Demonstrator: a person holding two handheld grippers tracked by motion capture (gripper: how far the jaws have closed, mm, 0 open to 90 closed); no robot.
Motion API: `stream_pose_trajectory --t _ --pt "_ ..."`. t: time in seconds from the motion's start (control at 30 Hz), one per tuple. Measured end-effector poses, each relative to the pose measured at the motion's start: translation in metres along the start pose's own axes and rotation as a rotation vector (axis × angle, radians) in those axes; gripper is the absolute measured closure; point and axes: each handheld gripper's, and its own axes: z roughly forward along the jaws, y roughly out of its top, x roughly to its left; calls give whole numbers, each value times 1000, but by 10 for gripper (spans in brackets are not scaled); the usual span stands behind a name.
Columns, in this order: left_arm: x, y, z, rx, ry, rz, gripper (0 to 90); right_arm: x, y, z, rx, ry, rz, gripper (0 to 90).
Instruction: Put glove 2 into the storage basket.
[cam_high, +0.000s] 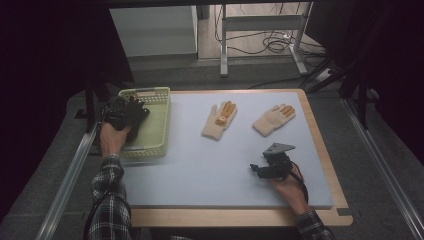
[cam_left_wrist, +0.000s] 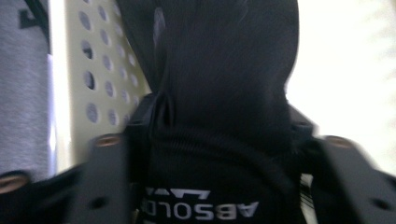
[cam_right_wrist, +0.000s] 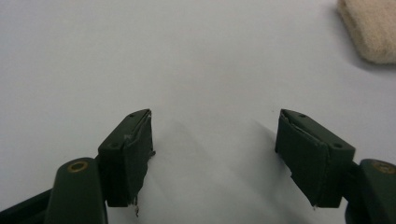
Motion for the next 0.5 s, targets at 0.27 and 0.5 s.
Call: stream_pose_trajectory --t 0.27,0.5 --pt "4 -5 -9 -40 -35 0 170 0 0 0 0 0 1 271" --pt "5 -8 -22 -102 -79 -17 67 0 0 0 0 -1 1 270"
